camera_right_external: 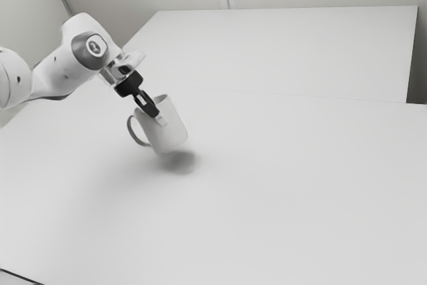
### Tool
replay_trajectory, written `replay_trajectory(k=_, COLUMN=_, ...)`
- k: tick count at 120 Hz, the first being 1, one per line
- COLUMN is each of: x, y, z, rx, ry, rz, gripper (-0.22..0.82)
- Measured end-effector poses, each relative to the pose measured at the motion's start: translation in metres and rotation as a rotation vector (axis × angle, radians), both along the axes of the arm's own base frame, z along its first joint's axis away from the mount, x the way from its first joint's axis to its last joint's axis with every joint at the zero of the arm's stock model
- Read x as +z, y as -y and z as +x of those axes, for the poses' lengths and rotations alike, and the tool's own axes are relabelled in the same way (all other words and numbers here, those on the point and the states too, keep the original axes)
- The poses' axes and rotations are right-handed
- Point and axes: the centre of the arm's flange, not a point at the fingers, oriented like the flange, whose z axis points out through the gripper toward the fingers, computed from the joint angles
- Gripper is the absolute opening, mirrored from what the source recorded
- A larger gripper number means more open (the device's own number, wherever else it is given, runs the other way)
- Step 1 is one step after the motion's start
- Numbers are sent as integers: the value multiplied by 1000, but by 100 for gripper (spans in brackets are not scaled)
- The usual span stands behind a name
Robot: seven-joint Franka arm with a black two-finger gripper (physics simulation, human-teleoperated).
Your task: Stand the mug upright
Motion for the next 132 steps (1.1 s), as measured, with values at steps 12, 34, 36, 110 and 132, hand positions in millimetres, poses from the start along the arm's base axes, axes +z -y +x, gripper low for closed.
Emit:
replay_trajectory(k=12, x=3, y=21, z=11, rx=-24, ry=34, rz=203, gripper=-18)
replay_trajectory(k=34, x=-11, y=48, z=-3, rx=36, ry=43, rz=395, gripper=-18)
replay_trajectory(k=36, x=-12, y=50, z=-10, rx=47, ry=42, rz=403, gripper=-18)
replay_trajectory(k=110, x=-49, y=83, z=-68, rx=535, ry=59, rz=278, gripper=9)
replay_trajectory(k=132, x=-48, y=82, z=-68, rx=607, ry=52, rz=261, gripper=38)
